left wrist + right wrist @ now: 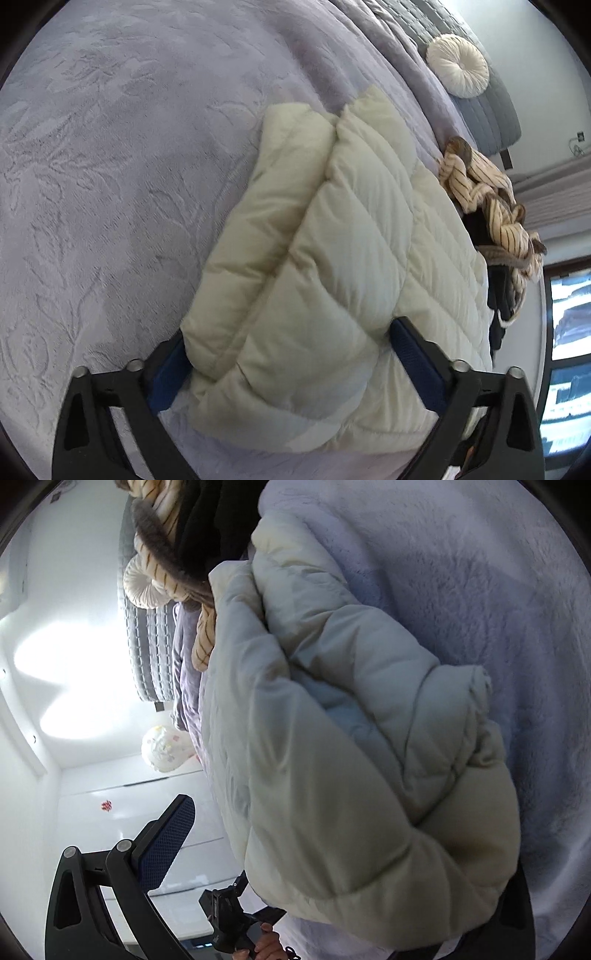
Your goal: Fold large clothes
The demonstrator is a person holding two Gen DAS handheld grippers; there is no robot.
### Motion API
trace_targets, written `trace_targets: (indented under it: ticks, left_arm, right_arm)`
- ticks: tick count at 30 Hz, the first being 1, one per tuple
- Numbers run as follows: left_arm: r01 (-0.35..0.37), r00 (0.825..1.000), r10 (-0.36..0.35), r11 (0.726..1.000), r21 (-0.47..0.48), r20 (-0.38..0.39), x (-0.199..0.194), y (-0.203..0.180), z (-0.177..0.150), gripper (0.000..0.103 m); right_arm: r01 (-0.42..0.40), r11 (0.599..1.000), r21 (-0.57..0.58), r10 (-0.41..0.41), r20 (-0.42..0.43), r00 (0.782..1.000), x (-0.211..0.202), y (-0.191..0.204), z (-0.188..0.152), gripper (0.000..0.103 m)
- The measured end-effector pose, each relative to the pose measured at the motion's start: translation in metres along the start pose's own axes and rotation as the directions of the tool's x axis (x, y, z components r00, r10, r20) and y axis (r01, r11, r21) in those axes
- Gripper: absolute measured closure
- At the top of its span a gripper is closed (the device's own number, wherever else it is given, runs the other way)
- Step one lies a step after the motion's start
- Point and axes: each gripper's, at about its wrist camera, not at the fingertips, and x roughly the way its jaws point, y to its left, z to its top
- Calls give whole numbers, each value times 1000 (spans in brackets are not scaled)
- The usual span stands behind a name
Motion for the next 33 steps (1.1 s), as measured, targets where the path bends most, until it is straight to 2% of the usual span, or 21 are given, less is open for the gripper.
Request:
trace_targets:
  ticks: [1,2,3,4,6,7,12,19,26,33]
  left_arm:
    - [3,1000,-3,1000,-1,-2,0,1,2,25]
    - [16,1000,-16,1000,0,-5,-1,1,3,41]
    - [29,1000,-29,1000,4,-7,-4,3,3,57]
    - [44,999,-44,999,13,-11,-5,1,5,62]
    - [50,999,-50,997,57,-9,-9,-8,5,72]
    - [52,999,-52,995,80,-5,-12,-13,6,73]
    - [97,995,-100,988,122,19,-40,-22,5,74]
    - [124,992,-126,976,177,0,-90,-18,-23,74]
    - [107,994,-99,975,196,-52,-132,18,-76,74]
    - [74,992,-50,977,198,-119,-146,56,-124,74]
  right_arm:
    - [-4,1000,7,4,4,1000,-1,-1,1,6]
    - [-15,1000,18,15,8,1000,-2,-3,0,13]
    - [-29,999,33,29,4,1000,-2,-5,0,38]
    - [-41,998,47,41,-4,999,-4,-8,3,59]
    - [-81,994,75,82,-13,997,-3,-13,5,68]
    - [-89,994,70,90,-13,996,-4,-12,5,73]
    - [-163,986,30,163,-20,986,-11,-1,2,76]
    - [-192,981,5,192,-60,980,-34,7,-16,76]
    - [-193,981,31,195,-90,977,-57,-12,-51,76]
    - [-166,983,74,172,-80,982,-74,-56,-91,76]
